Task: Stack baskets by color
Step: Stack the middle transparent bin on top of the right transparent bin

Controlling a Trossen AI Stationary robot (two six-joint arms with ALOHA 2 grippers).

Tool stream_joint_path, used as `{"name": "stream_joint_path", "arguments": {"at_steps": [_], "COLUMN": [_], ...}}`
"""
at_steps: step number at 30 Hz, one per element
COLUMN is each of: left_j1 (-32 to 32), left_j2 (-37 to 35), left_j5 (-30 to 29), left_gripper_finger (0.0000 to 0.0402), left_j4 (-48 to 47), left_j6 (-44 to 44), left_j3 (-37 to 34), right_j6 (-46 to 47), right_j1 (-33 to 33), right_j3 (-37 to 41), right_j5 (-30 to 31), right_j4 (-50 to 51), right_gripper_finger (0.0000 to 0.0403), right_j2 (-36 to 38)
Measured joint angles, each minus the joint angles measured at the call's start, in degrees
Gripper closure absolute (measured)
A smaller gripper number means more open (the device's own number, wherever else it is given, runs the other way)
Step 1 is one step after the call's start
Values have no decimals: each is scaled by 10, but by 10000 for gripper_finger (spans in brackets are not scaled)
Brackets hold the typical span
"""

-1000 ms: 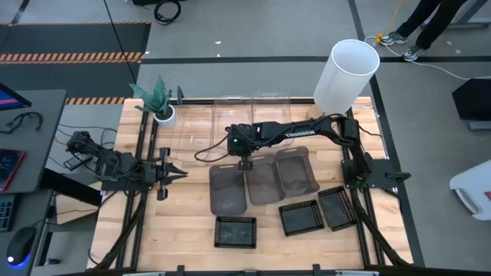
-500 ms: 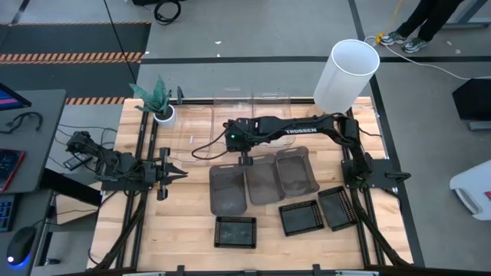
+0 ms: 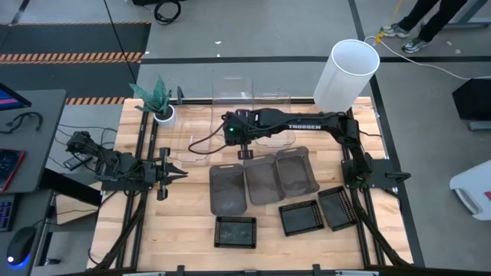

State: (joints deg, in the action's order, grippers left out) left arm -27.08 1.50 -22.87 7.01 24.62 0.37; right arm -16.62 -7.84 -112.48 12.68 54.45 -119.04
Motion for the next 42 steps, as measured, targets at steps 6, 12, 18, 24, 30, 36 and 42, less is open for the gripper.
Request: {"name": "stream_joint_path", "arguments": {"at_steps": [6,12,18,24,30,36,42], "left_j1": [0,0,0,0,0,0,0], "left_j2": [0,0,0,0,0,0,0], "left_j5": [0,0,0,0,0,0,0], "left_gripper_finger": [375,371,366,368,373,366,371], "left_j4": [0,0,0,0,0,0,0], "left_j6": [0,0,0,0,0,0,0], "left_j3": [0,0,0,0,0,0,0], "right_j6": [1,17,22,44,59,61,46], "right_j1": [3,9,16,25,33,32,32], "right_j3": [-20,-20,22,116,223,308,369], "right_j5": [9,7,8,8,5,8,-4], "right_j4": [43,72,75,50,14,-7,-21], "right_gripper_finger": [392,393,393,393,393,393,393], "right_j2": [14,49,99,164,240,315,376]}}
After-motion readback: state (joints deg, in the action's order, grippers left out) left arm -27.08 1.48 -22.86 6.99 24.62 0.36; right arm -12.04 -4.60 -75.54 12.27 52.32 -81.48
